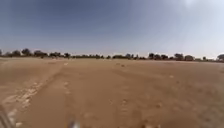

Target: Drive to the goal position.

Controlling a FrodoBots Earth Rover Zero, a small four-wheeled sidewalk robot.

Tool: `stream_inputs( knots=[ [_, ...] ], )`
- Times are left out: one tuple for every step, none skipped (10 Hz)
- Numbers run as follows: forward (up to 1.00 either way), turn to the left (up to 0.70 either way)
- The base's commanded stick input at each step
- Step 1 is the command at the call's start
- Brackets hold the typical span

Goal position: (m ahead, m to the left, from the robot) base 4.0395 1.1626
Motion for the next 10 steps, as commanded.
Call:
stream_inputs(
  knots=[
    [0.70,0.00],
    [0.70,0.00],
    [0.70,0.00],
    [0.70,0.00],
    [0.70,0.00],
    [0.70,0.00],
    [0.70,0.00],
    [0.70,0.00],
    [0.70,0.00],
    [0.70,0.00]
  ],
)
